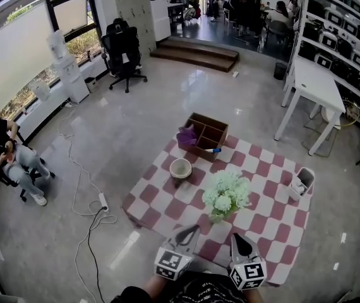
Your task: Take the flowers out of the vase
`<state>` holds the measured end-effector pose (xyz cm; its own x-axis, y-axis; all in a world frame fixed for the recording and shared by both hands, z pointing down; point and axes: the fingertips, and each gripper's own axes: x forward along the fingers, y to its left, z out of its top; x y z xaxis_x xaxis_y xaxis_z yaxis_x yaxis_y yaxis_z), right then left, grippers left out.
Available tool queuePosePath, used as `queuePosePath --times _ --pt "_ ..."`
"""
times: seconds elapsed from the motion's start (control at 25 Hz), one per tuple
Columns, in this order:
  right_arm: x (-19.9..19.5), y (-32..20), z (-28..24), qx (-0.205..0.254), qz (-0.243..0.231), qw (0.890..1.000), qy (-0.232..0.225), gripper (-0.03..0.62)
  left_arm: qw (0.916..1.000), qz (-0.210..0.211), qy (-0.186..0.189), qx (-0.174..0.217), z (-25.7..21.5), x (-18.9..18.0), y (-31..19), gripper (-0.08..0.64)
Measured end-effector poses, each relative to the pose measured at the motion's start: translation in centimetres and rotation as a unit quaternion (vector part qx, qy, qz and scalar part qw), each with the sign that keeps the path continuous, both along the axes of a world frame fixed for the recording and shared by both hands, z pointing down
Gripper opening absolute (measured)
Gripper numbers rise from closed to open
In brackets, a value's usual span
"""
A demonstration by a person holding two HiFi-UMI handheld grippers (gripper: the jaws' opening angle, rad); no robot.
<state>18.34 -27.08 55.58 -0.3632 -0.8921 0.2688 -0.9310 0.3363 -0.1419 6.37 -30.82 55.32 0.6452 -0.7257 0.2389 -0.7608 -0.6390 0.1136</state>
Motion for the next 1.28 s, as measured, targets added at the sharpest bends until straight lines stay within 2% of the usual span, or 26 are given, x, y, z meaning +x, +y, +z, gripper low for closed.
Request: queuePosePath --times 0.24,0.48,0.6,0.72,0.84,0.96,1.28 --pt "-1.0 -1.5 0.0 -0.002 0.002 1.0 0.0 0.012 0.9997 0.022 0.007 0.0 -0.1 -0.4 -1.8 0.015" --pt "-0.6 -2.9 -0.3 0.007 0.028 1.0 -0.008 0.023 0.9991 0.041 0.004 0.004 -0.1 -0.9 -3.8 0.015" --pt "-0.6 -3.5 -0.6 0.013 0.031 0.999 -0.02 0.133 0.9987 0.05 0.004 0.01 -0.2 -1.3 -4.7 0.017" --pt "-0.9 -4.5 -1.3 0.021 0.038 0.998 -0.052 0.204 0.9982 0.059 0.004 0.012 -0.4 -1.7 -5.7 0.015" --pt "-2.0 -5.5 -1.7 0.019 0.032 0.998 -0.057 0.294 0.9975 0.07 0.003 0.011 -0.3 -1.9 -6.2 0.015" --pt "-3.0 -6.7 -1.7 0.013 0.031 0.998 -0.047 0.33 0.997 0.077 0.004 0.009 -0.2 -2.4 -6.7 0.015" --pt "-3.8 -9.7 -3.0 0.027 0.034 0.998 -0.033 0.333 0.9975 0.07 0.003 0.005 -0.1 -4.6 -8.3 0.015"
